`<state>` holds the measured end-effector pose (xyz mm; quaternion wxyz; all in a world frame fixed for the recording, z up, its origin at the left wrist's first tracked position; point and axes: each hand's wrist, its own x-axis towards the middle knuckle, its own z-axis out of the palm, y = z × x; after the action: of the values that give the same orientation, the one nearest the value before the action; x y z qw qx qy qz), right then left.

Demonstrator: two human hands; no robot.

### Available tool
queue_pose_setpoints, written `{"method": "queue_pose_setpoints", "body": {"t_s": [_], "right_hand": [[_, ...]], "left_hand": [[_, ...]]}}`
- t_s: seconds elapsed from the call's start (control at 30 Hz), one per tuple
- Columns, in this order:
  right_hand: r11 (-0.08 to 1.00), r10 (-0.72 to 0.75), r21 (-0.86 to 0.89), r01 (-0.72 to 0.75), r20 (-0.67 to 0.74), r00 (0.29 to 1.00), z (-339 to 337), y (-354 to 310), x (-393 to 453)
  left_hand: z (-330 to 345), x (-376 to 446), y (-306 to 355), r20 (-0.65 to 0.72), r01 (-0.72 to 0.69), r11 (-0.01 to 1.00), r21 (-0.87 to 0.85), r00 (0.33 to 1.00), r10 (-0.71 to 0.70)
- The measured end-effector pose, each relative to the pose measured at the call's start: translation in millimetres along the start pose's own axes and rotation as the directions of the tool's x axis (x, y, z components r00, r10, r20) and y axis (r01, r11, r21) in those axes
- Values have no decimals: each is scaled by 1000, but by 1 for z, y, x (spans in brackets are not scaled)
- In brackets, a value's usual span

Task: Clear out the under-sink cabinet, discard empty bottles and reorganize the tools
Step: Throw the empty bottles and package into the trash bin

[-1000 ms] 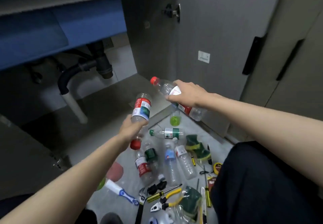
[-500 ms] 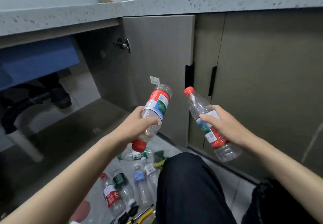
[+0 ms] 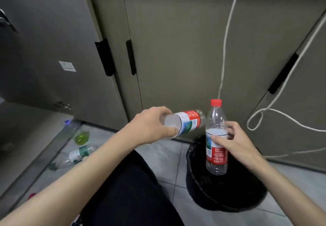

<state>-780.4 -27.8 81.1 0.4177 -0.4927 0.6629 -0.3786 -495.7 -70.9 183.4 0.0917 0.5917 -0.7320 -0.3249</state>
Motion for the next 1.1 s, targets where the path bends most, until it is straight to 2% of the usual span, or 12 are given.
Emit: {"method": "queue_pose_setpoints", "body": {"t_s": [0.1,0.23,0.3,0.4,0.5,0.6,0.7,0.8,0.97,1.1], "right_hand": [[985,103,-133,-110,-63,993,-10,36,-5],[940,182,-270,-210,-126,975,-12,64,-7],[929,201,-289,-229,-124,972,-12,74,-9],[922,210,-317,-222,-75,975,-9,85,-9],[933,169,-307,-186,-82,982,-7,87,-3],[957,61,-281,-70,-41,997,3,68,10],[965,-38,-254,62,102,994,29,20,26],[919,-158,-316,236,253,954,69,-46,44],[737,-331,-388,553,506,796,164,-170,71],[621,-248,-438,651,677,692,263,-235,80]], "left_hand": [[28,26,18,152,-54,979,196,988,24],[70,55,45,258,-154,937,314,963,72],[94,64,53,316,-164,951,263,946,76],[121,71,47,354,-95,989,116,934,48],[121,73,35,280,-125,972,201,958,65],[92,74,25,170,-147,955,257,980,105],[43,75,8,63,-104,954,280,994,90],[-13,69,-28,-37,-17,944,329,999,31],[-94,38,-138,-142,245,934,261,966,-214],[-131,-9,-237,-130,503,857,108,862,-490]]}}
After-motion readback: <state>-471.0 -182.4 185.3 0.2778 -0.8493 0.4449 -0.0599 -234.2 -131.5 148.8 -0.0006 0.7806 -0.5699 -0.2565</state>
